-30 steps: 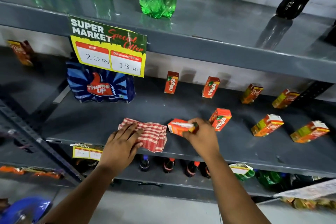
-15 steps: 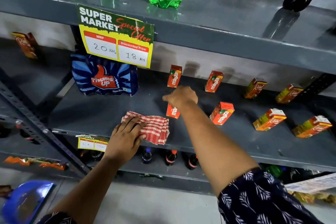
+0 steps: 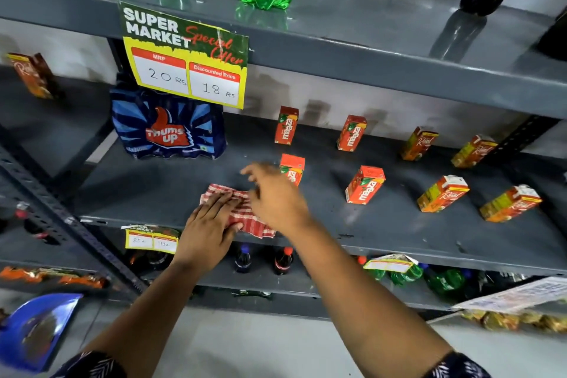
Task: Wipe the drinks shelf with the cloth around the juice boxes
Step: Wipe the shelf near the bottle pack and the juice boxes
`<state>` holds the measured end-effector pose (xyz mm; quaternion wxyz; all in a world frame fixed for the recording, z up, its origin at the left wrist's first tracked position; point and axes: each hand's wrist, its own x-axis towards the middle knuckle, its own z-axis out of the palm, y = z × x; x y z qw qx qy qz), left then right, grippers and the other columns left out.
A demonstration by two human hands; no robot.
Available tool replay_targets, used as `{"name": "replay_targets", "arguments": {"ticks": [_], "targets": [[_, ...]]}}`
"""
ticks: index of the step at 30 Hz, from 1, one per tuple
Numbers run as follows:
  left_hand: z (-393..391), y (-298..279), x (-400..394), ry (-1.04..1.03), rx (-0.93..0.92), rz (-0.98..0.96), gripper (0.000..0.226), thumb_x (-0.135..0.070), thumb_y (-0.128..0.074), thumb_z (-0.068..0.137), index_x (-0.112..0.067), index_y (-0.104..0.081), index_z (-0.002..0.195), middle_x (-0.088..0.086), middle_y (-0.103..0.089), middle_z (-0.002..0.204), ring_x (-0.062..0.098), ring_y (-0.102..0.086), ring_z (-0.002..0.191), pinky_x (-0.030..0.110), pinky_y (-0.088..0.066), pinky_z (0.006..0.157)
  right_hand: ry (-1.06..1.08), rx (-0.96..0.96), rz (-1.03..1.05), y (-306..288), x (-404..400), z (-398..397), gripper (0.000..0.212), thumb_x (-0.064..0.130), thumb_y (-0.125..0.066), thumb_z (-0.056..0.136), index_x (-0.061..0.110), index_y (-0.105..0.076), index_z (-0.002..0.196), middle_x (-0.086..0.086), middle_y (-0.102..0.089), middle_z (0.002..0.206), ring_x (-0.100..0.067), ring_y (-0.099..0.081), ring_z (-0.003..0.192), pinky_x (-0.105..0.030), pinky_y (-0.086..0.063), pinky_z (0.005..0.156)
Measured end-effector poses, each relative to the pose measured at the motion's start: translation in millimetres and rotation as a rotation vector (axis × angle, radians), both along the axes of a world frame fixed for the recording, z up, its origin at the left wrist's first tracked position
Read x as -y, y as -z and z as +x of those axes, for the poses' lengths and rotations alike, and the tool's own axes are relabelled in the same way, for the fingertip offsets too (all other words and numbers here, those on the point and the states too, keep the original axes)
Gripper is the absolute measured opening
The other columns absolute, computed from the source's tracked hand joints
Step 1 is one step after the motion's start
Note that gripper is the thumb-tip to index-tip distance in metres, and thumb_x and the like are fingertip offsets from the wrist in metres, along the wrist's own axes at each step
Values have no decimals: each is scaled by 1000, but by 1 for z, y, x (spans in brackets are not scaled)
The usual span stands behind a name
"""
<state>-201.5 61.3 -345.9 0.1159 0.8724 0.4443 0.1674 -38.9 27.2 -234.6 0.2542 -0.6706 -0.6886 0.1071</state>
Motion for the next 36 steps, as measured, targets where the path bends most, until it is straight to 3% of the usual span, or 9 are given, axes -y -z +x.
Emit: {"name": "replay_targets", "arguments": {"ticks": [2, 3, 6, 12, 19, 25, 31, 34, 36], "targets": [[0, -3, 3, 21, 75, -33, 65, -42, -32, 84, -10, -34, 141, 15, -43, 145, 29, -36, 135, 39, -25, 111, -141, 17, -322, 28, 7, -8, 70, 12, -61, 79, 17, -31, 142, -13, -47, 140, -30, -49, 122, -36, -43, 100], [-2, -5, 3, 21, 121, -49, 64, -37, -31, 82, -8, -35, 139, 17, -44, 143, 30, -38, 134, 39, -26, 111, -159, 106, -371, 39, 9, -8, 77, 18, -63, 78, 16, -25, 145, -12, -42, 144, -30, -45, 126, -36, -38, 103], [-11, -6, -2, -39, 149, 14, 60, -32, -24, 87, -7, -36, 140, 14, -34, 150, 25, -25, 141, 40, -17, 115, -181, 284, -265, 65, 11, -7, 76, 30, -64, 80, 17, -25, 145, -7, -35, 150, -30, -37, 133, -40, -32, 108], [-10, 1, -19, -88, -106, 14, 73, -58, -5, 89, -19, -9, 150, 2, -6, 159, 15, 6, 144, 39, 5, 115, -206, 258, -175, 70, 17, 8, 57, 16, -56, 87, 27, -37, 139, 1, -40, 147, -25, -44, 129, -40, -43, 100], [4, 13, -6, -90, -190, 47, 76, -60, -5, 88, -18, -17, 150, 3, -14, 158, 18, -1, 145, 45, -2, 115, -179, 378, -217, 53, 63, 65, 83, 2, -56, 74, 35, -26, 143, 2, -41, 146, -26, -48, 124, -37, -48, 90], [5, 10, -5, -88, -195, 50, 80, -63, -3, 86, -17, -19, 150, 3, -15, 158, 20, -4, 145, 45, -4, 115, -49, 425, -300, 50, 107, 119, 72, 6, -57, 75, 42, -39, 135, 12, -42, 144, -20, -48, 125, -36, -49, 89], [11, -7, 3, -86, -271, 24, 71, -57, -13, 93, -15, -11, 150, 4, -8, 159, 19, 1, 145, 43, 1, 116, 219, 448, -482, 22, 166, 187, 63, 11, -51, 79, 49, -44, 128, 9, -53, 134, -28, -57, 114, -40, -50, 88], [22, -29, 15, -57, -264, 97, 71, -55, -17, 94, -11, -16, 149, 7, -15, 158, 20, -4, 145, 43, 0, 115, 459, 448, -537, 1, 210, 233, 28, 29, -54, 81, 45, -59, 104, 2, -64, 119, -28, -62, 104, -39, -53, 84], [33, -50, 25, -31, -238, 170, 77, -58, -13, 90, -7, -31, 144, 11, -32, 152, 23, -19, 143, 41, -5, 115, 592, 425, -472, -21, 242, 256, 24, 27, -50, 81, 49, -58, 83, 2, -66, 109, -26, -64, 97, -34, -51, 77]]}}
